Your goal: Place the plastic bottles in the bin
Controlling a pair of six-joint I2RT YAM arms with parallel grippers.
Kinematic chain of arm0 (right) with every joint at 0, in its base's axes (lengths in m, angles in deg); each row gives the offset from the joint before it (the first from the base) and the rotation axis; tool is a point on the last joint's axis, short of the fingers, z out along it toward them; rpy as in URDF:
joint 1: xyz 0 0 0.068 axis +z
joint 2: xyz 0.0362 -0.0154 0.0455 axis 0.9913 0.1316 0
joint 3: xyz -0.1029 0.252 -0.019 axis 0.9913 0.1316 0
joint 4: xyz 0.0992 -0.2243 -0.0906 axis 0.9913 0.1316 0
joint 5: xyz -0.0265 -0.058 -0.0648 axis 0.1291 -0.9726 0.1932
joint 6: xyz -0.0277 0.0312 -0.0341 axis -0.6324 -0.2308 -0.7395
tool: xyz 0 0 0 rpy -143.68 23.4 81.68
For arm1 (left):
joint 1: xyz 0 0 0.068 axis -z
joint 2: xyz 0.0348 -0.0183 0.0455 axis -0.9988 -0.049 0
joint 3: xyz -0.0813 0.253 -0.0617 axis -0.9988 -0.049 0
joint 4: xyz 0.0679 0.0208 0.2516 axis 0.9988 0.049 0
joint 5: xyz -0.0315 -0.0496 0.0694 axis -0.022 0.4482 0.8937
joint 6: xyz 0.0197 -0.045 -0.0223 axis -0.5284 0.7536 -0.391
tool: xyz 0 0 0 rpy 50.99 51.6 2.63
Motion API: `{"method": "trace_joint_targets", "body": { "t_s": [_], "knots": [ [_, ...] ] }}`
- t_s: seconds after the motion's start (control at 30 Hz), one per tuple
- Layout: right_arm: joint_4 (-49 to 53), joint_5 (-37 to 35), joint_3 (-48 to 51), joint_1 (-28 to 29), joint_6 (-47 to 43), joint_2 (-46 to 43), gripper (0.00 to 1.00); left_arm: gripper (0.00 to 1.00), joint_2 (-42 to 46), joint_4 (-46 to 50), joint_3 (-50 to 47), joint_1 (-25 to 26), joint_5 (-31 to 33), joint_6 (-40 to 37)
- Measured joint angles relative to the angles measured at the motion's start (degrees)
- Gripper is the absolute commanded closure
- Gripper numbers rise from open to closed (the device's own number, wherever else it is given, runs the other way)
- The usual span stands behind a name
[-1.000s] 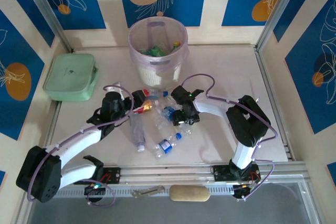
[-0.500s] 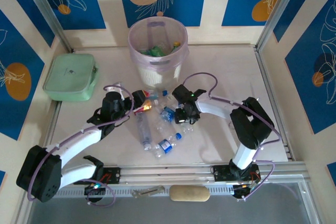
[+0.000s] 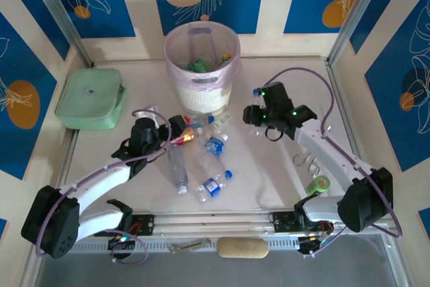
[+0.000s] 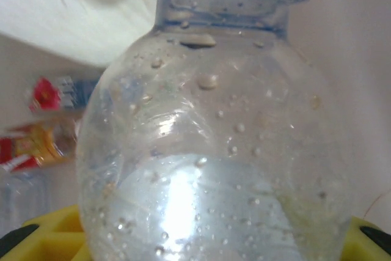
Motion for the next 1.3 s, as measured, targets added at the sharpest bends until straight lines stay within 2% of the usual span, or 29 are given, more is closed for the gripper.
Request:
{"method": "trace_joint_targets", "body": {
  "t_s": [0.23,0.37,0.6,0.8,1.03,1.3],
  "knots": [
    [-6.3,-0.2,-11.4,-0.5,-5.2,-0.4,0.56,0.01,0.0,-0.4,-1.3,-0.6,0.0,0.9],
    [-10.3,0.2,-14.5,-0.5,-7.2,-0.3,0.56,0.01,0.5,-0.4,-2.2,-1.0,0.0,1.1],
    [-19.6,2.6,-22.6,-0.5,-9.0,6.1,0.56,0.01,3.8,0.4,-3.9,-2.8,-0.2,1.1],
    [-23.6,4.5,-32.3,0.6,-10.1,17.4,0.56,0.01,6.6,2.2,-5.9,-3.9,-0.4,1.5],
    [-22.9,5.2,-48.7,4.7,-15.9,33.4,0.55,0.01,10.7,5.3,-6.8,-4.7,-0.4,1.3],
    [-12.0,5.0,-73.8,7.6,-20.3,52.1,0.53,0.01,13.6,8.3,-8.0,-5.4,-0.2,1.3]
  ]
}}
